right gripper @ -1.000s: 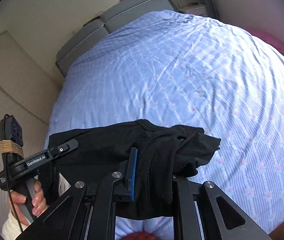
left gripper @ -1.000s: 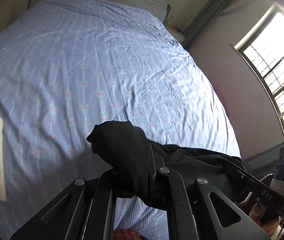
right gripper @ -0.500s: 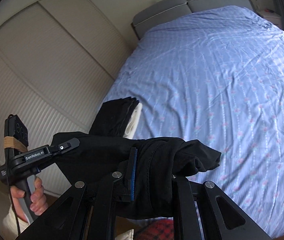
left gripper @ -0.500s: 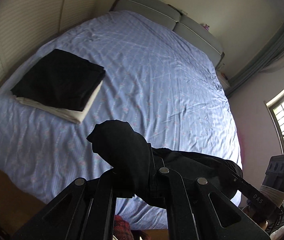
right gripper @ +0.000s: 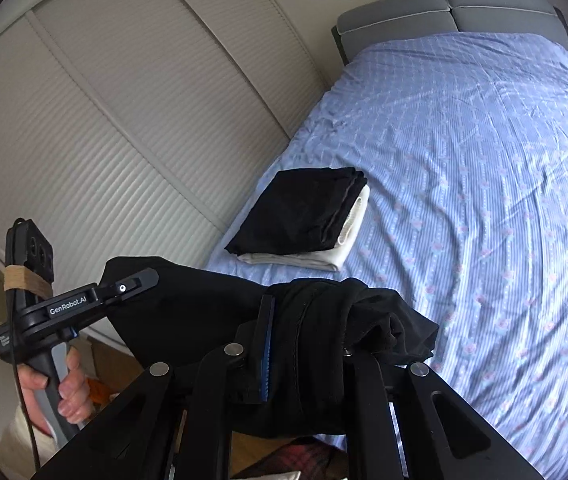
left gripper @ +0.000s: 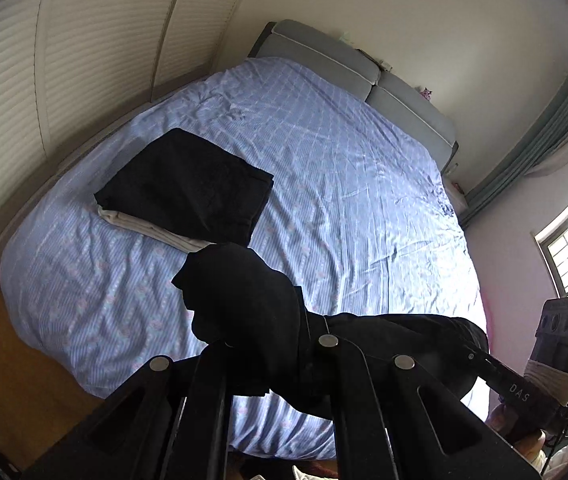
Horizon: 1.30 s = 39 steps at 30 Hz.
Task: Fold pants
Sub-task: 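Lift the folded shorts with both grippers and carry them toward the clothes stack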
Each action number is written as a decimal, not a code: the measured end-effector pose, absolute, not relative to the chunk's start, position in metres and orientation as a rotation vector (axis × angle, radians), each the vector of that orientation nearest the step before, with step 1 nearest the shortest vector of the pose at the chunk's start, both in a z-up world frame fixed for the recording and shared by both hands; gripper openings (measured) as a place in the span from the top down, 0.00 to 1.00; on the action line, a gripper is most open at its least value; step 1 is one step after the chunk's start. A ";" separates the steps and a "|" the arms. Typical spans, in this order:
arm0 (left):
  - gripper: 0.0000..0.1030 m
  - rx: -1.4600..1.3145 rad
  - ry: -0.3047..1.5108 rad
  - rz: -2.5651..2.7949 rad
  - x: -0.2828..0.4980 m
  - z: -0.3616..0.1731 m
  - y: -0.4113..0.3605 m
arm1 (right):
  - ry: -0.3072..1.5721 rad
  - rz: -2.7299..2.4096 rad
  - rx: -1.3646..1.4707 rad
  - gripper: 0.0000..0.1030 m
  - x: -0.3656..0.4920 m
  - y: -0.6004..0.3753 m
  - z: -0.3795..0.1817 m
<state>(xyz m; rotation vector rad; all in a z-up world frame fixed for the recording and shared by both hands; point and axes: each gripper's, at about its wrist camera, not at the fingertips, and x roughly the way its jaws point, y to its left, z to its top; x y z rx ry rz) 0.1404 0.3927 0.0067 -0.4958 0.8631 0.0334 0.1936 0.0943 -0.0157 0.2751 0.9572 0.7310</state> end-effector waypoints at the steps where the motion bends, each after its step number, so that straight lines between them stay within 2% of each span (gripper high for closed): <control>1: 0.92 -0.500 0.855 0.012 0.140 0.005 0.408 | 0.952 0.724 0.269 0.86 0.191 0.105 -0.014; 12: 0.92 -0.498 0.899 -0.229 0.175 0.002 0.568 | 0.947 0.495 0.324 0.86 0.155 0.253 -0.002; 22: 0.92 -0.507 0.849 -0.293 0.236 0.023 0.624 | 0.891 0.477 0.301 0.86 0.175 0.323 0.018; 31: 0.92 -0.419 0.887 -0.562 0.377 0.029 0.639 | 0.818 0.313 0.411 0.86 0.226 0.350 0.030; 39: 0.92 -0.287 1.000 -0.846 0.527 0.012 0.601 | 0.731 -0.029 0.476 0.86 0.282 0.394 0.016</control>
